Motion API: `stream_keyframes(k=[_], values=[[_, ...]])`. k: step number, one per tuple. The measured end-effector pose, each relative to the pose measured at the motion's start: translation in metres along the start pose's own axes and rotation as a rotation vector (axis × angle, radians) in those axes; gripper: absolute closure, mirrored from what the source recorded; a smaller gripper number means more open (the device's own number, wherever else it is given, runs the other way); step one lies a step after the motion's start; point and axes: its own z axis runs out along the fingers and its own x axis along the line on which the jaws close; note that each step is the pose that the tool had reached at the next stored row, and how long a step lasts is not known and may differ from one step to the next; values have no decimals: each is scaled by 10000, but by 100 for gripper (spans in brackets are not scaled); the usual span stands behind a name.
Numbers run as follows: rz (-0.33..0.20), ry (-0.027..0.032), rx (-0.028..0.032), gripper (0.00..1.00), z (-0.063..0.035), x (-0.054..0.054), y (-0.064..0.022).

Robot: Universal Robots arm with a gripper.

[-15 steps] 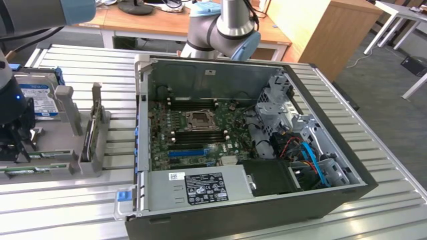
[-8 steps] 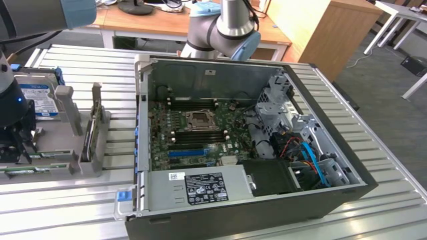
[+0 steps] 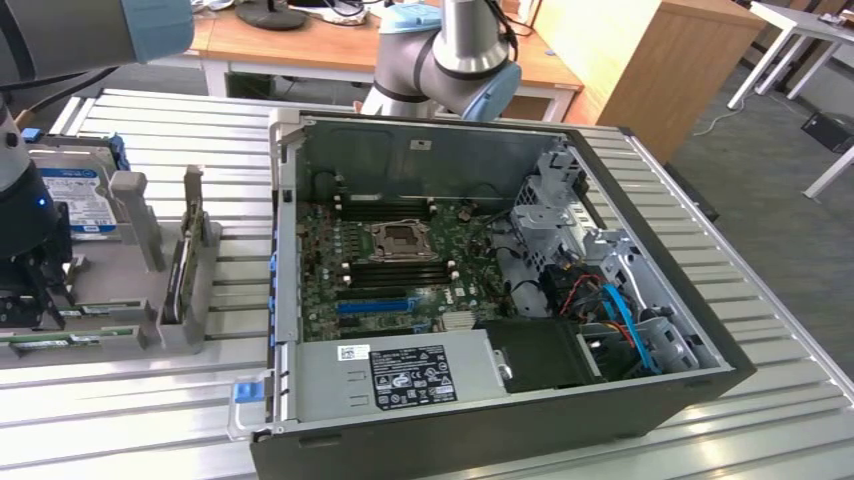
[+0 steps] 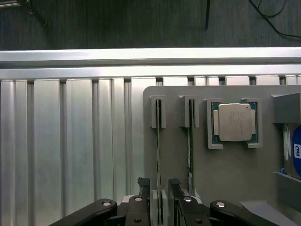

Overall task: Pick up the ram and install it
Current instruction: 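Pick up the ram and move it above insertion slot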

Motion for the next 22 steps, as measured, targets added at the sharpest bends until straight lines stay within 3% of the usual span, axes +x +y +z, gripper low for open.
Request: stream_keyframes(k=[6,22], values=[[-1,-1,2,70,31,0,-2],[-5,-1,2,70,227,5,-10]])
